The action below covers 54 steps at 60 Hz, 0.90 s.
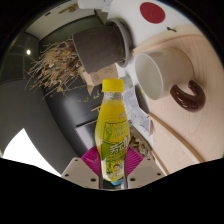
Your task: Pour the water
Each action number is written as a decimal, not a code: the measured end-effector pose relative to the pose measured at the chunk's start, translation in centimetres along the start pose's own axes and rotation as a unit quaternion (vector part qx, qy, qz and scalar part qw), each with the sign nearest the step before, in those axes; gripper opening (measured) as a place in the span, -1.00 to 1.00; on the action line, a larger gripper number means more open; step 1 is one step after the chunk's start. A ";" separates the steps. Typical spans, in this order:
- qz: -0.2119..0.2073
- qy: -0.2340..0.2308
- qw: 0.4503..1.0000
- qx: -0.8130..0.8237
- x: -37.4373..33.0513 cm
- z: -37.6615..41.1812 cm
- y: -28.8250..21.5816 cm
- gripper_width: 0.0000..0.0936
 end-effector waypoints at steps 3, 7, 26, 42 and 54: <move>0.006 0.016 0.998 -0.065 -0.2 0.8 0.2 -0.41; 0.007 0.032 0.984 -0.175 -0.7 2.8 0.1 -0.41; -0.108 0.063 0.767 -0.629 -4.6 16.4 -5.4 -0.41; -0.172 0.200 0.623 -0.737 -8.9 12.8 -17.6 -0.41; -0.145 0.274 0.594 -0.742 -10.3 4.7 -24.0 -0.41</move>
Point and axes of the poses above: the point between the fingertips, and its own axes, seen from behind it with the camera up: z to the left, y down, x forward, the way the camera looks, the point moved 8 cm from there along -x, backward, against the way the camera looks, and after that the axes turned 1 degree about -y, right-handed, at the moved point
